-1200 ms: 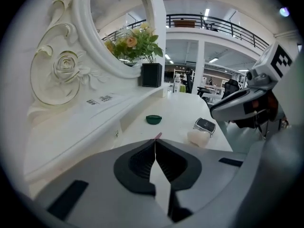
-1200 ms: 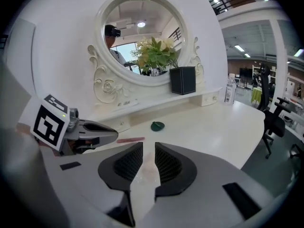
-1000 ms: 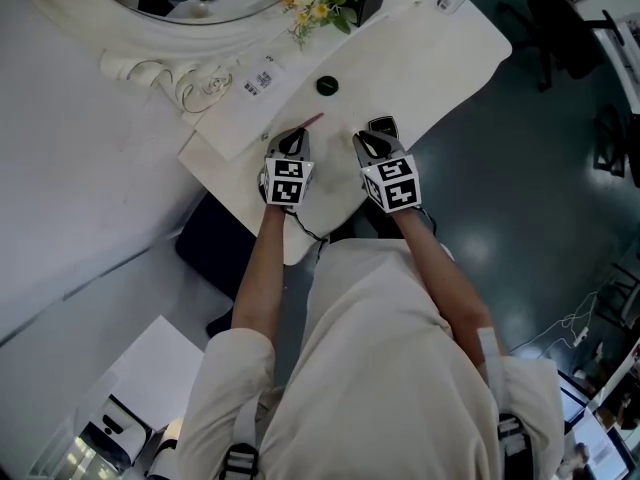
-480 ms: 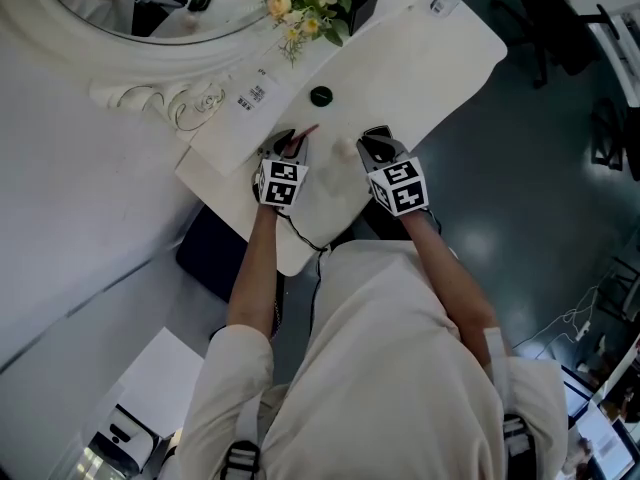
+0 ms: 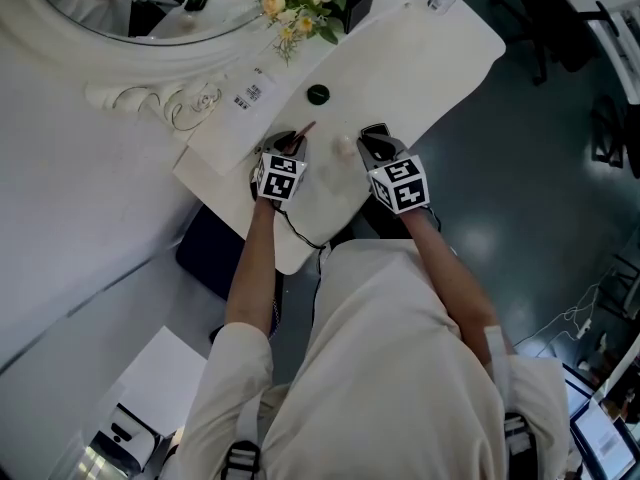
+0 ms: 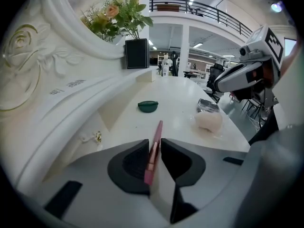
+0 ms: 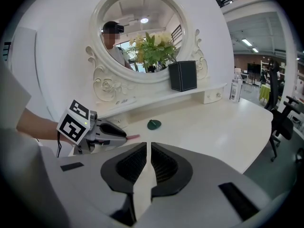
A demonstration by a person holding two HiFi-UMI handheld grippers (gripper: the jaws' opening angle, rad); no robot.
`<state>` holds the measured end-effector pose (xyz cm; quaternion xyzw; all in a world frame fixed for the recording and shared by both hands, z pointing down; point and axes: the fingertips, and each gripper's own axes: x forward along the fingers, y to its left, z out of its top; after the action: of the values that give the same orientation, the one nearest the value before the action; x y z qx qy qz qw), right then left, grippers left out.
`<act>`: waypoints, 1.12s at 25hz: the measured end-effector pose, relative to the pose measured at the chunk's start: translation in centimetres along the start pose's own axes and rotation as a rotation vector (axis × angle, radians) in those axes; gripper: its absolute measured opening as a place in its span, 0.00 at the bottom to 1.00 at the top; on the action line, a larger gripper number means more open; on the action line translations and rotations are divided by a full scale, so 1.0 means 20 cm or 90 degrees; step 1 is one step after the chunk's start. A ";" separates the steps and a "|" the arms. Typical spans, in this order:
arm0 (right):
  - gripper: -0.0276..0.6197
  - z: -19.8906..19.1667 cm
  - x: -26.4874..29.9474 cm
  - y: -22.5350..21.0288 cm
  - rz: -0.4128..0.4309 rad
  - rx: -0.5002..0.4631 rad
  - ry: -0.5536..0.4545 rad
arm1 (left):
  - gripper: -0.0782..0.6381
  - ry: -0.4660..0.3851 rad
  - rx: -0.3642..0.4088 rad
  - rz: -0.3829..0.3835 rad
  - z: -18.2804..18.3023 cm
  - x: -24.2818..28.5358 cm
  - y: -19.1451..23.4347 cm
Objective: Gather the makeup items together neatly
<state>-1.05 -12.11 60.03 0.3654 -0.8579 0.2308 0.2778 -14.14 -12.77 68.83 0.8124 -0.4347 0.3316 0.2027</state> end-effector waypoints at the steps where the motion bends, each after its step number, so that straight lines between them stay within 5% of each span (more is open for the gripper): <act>1: 0.14 0.00 0.00 0.00 0.001 0.000 0.000 | 0.23 0.004 -0.002 0.004 0.00 0.00 -0.01; 5: 0.14 -0.02 -0.01 0.01 0.007 0.003 0.000 | 0.19 0.021 -0.026 0.028 -0.01 0.00 -0.03; 20: 0.14 -0.03 0.05 0.00 0.011 0.027 0.004 | 0.19 -0.030 -0.315 0.197 -0.06 -0.11 -0.25; 28: 0.14 -0.06 0.05 0.02 0.010 0.025 0.011 | 0.19 -0.042 -0.398 0.221 -0.02 -0.14 -0.29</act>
<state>-1.58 -11.76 61.48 0.3617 -0.8539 0.2527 0.2761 -10.59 -7.82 66.90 0.6354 -0.6529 0.1861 0.3680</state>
